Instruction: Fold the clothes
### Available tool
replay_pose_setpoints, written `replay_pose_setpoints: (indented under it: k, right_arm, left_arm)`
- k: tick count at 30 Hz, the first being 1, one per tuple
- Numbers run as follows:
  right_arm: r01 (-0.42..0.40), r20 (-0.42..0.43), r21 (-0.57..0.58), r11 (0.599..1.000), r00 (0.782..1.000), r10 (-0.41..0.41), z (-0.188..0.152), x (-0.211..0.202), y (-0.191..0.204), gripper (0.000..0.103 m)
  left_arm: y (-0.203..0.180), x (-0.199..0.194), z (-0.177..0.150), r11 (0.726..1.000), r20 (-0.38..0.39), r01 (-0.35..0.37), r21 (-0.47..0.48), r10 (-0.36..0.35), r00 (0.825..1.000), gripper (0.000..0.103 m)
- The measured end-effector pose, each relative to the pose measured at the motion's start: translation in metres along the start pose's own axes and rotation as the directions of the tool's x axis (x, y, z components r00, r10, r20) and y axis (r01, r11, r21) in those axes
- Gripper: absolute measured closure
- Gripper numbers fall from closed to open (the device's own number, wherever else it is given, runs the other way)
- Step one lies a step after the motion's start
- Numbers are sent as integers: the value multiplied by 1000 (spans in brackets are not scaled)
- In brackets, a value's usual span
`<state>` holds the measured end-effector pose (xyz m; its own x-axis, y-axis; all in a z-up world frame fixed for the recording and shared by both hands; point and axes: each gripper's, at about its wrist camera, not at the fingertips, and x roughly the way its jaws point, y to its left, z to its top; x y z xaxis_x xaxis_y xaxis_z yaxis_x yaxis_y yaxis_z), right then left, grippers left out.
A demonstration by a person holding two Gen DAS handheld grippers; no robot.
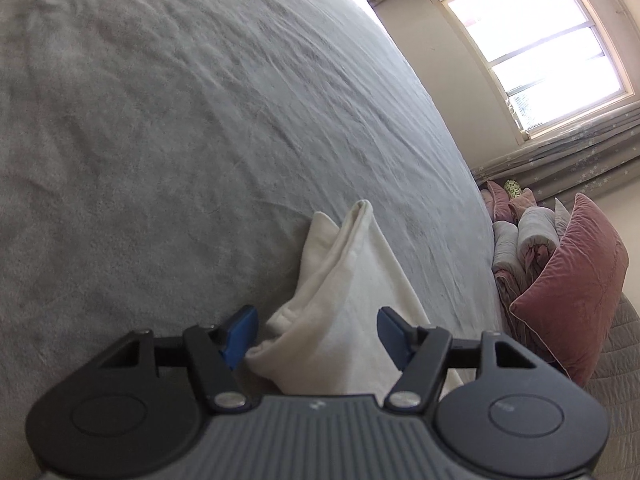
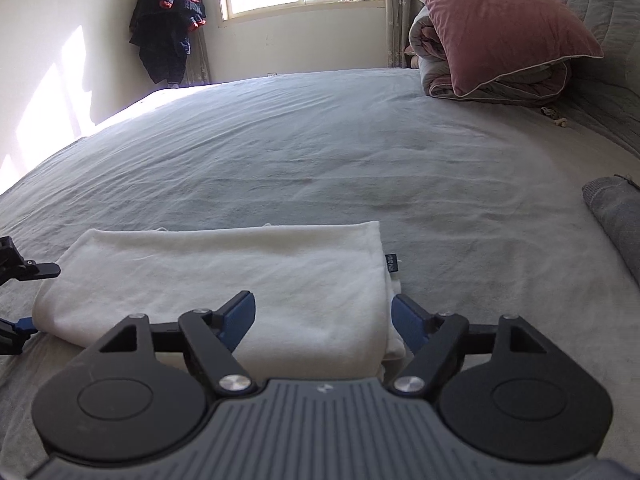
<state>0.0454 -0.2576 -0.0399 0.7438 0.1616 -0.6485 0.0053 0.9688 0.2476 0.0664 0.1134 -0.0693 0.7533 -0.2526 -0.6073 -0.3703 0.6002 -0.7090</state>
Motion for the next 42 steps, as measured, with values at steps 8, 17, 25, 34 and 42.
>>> replay_pose_setpoints:
  k: [8, 17, 25, 34, 42]
  right_arm:
    - [-30, -47, 185, 982, 998, 39, 6, 12, -35, 35]
    - [-121, 4, 317, 941, 992, 126, 13, -6, -39, 75]
    - [-58, -55, 194, 979, 996, 70, 7, -50, -10, 75]
    - [-10, -121, 144, 990, 992, 28, -21, -47, -19, 69]
    - [74, -36, 33, 997, 997, -72, -23, -50, -9, 47]
  left_arm:
    - [-20, 8, -7, 982, 80, -107, 156, 95, 992, 60]
    - [-36, -11, 2, 962, 37, -146, 232, 141, 989, 78]
    - [-20, -50, 2, 970, -92, -128, 207, 150, 984, 79]
    - [20, -63, -18, 975, -143, -83, 204, 113, 983, 74]
    - [41, -64, -12, 992, -160, 9, 129, 12, 987, 65]
